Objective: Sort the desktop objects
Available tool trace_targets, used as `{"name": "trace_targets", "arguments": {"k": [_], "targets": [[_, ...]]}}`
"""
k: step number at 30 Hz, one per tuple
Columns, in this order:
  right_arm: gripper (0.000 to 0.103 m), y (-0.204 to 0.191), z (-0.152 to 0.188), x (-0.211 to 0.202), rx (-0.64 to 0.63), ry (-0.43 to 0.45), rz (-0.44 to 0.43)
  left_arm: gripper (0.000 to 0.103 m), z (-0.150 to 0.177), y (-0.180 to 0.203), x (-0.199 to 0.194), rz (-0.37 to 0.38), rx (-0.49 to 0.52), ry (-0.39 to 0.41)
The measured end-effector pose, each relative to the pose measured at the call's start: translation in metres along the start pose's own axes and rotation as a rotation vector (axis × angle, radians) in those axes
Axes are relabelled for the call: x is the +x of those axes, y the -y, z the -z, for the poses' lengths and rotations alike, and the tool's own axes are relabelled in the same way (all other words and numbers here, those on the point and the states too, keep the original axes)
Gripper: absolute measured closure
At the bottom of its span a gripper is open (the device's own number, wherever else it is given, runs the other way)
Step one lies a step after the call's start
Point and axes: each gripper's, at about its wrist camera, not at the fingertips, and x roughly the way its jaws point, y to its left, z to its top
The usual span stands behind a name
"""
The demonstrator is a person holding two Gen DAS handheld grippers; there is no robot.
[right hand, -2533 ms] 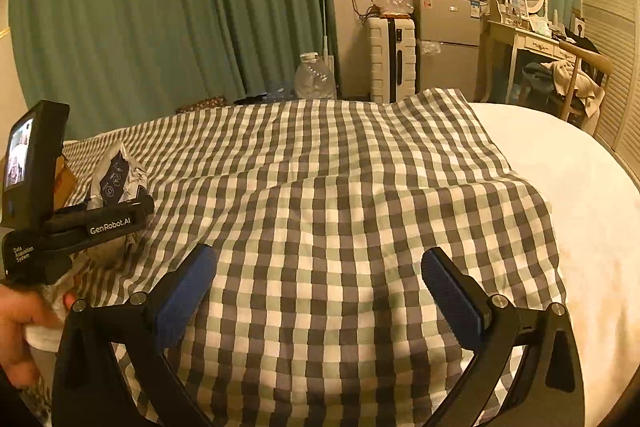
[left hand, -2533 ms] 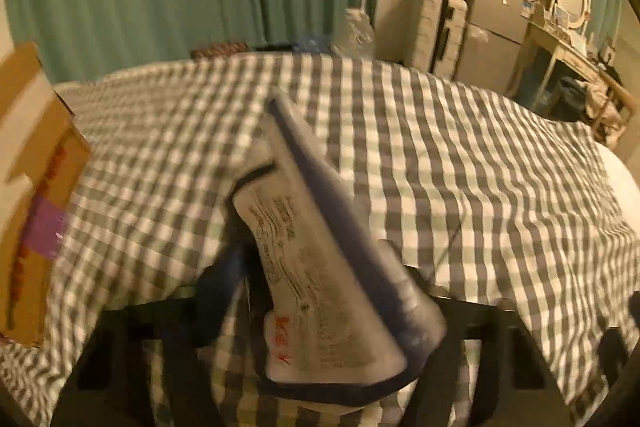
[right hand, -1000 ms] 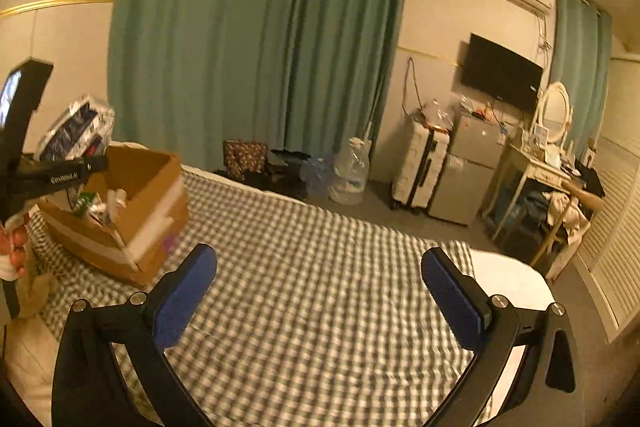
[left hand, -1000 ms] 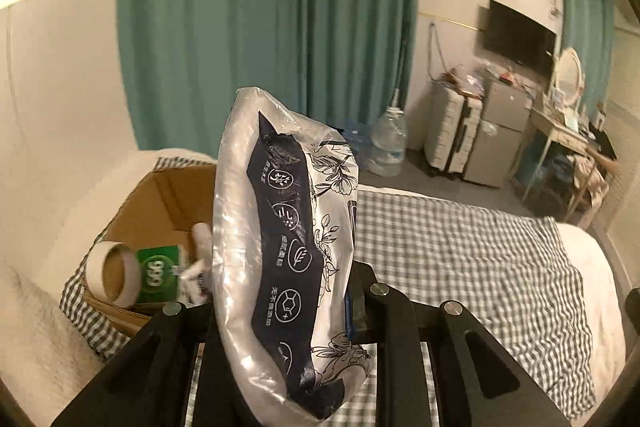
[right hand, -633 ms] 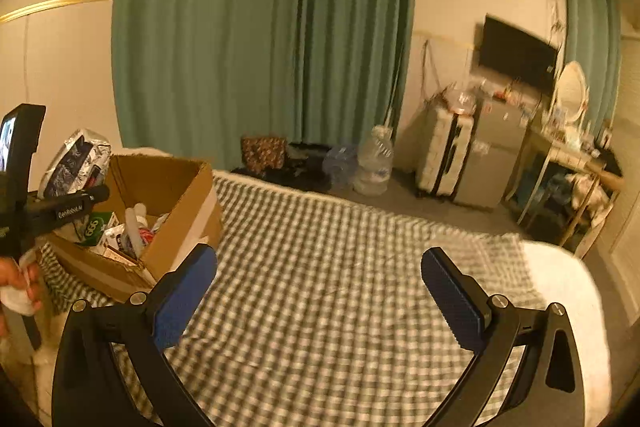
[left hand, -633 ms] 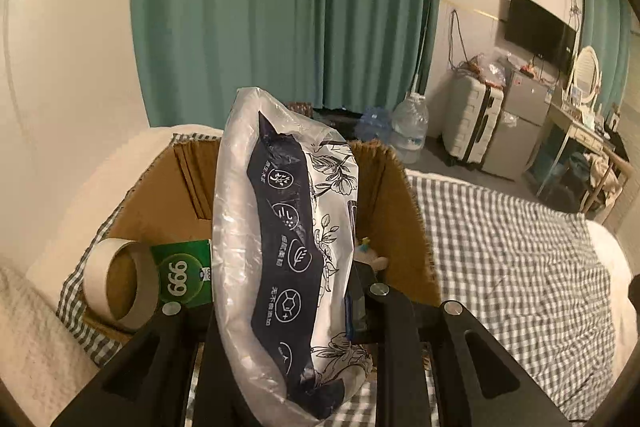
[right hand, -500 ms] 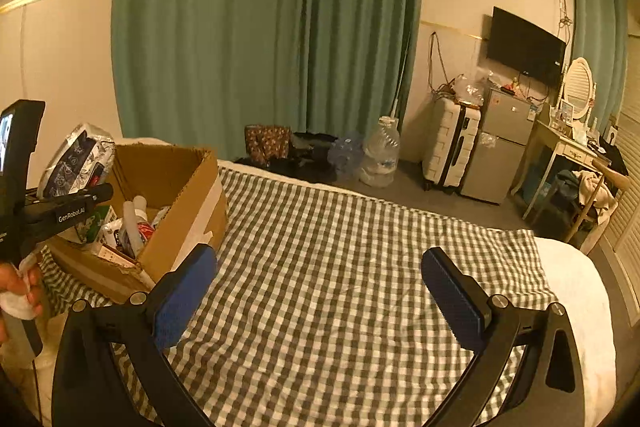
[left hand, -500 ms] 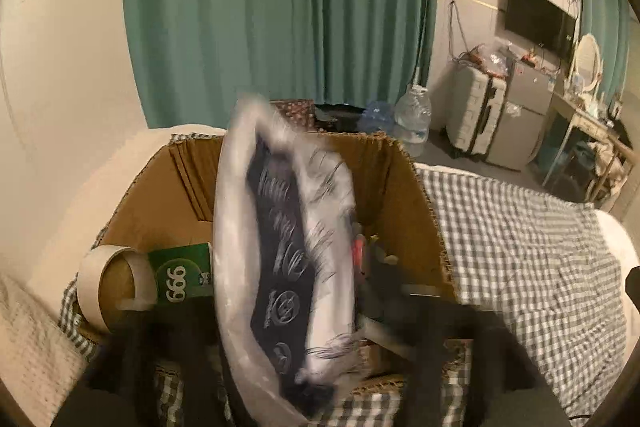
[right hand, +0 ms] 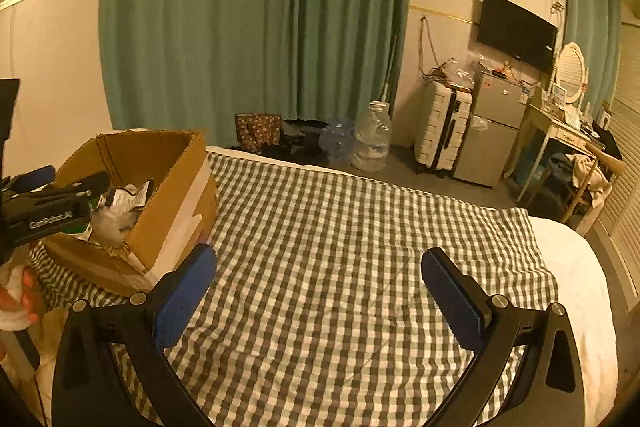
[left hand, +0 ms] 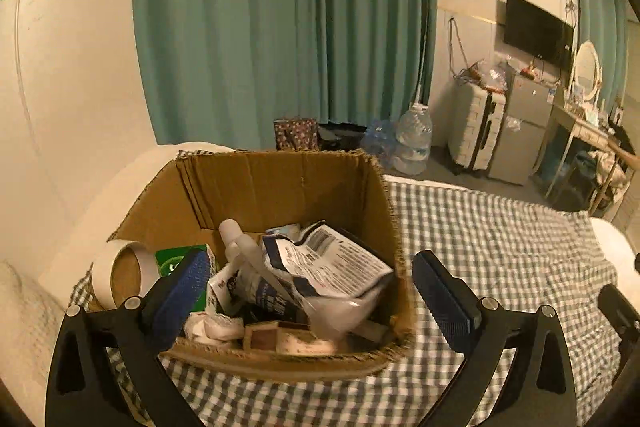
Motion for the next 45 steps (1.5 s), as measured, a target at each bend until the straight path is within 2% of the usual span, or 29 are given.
{"name": "trace_targets", "arguments": {"k": [9, 30, 41, 45], "targets": [[0.0, 0.017, 0.002, 0.0, 0.11, -0.03, 0.003, 0.0, 0.005, 0.002, -0.004, 0.009, -0.01, -0.025], [0.0, 0.008, 0.012, 0.02, 0.108, -0.081, 0.014, 0.0, 0.01, 0.003, 0.008, 0.01, -0.021, -0.061], [0.0, 0.017, 0.018, 0.022, 0.124, -0.095, 0.021, 0.0, 0.012, 0.009, 0.007, 0.018, -0.005, -0.057], [0.0, 0.018, 0.02, 0.022, 0.127, -0.099, 0.026, 0.0, 0.013, 0.006, -0.002, 0.019, -0.046, -0.012]]}}
